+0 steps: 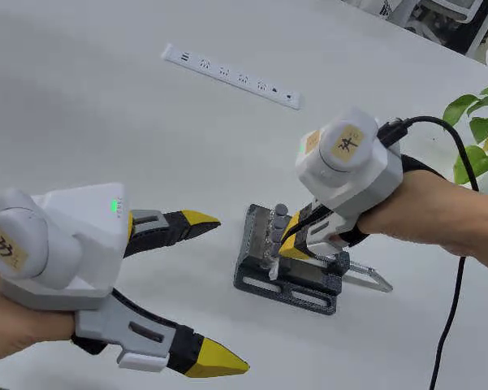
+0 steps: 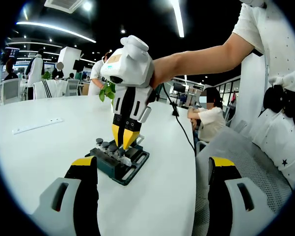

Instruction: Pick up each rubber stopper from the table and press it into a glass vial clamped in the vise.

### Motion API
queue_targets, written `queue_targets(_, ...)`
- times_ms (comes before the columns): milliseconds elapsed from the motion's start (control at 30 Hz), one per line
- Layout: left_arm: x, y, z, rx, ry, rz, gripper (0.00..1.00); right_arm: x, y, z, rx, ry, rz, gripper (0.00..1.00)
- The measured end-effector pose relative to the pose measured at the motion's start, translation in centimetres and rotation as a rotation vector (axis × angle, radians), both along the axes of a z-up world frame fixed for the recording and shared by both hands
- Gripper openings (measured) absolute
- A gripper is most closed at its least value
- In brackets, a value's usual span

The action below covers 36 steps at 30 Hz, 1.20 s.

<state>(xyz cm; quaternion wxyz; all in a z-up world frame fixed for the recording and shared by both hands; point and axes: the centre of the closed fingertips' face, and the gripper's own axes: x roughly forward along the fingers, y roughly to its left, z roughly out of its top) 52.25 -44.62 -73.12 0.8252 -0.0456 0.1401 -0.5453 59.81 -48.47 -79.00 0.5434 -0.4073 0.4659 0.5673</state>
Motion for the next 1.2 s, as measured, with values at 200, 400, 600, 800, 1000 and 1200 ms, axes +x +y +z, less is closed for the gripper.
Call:
queue_targets(200, 0.10, 0.15, 0.02, -0.002, 0.003, 0.005, 0.93, -0.06, -0.04, -0.27, 0.000, 0.005, 0.001, 0.02)
queue_targets(400, 0.19, 0.11, 0.05, -0.005, 0.005, 0.007, 0.93, -0.20, -0.06, -0.32, 0.001, 0.009, -0.004, 0.02)
queue_targets(600, 0.23, 0.00, -0.07, -0.007, 0.007, 0.004, 0.92, 0.01, -0.03, -0.53, -0.002, 0.016, -0.005, 0.03)
queue_targets(800, 0.40, -0.07, -0.02, -0.011, 0.004, 0.004, 0.92, 0.25, 0.00, -0.76, -0.009, 0.024, -0.005, 0.03)
queue_targets(1000, 0.49, -0.16, 0.03, -0.013, 0.004, 0.002, 0.92, 0.15, 0.05, -0.77, -0.023, 0.018, 0.014, 0.02)
queue_targets(1200, 0.55, -0.20, 0.11, -0.015, 0.002, 0.001, 0.91, 0.26, 0.08, -0.85, -0.034, 0.024, 0.020, 0.02)
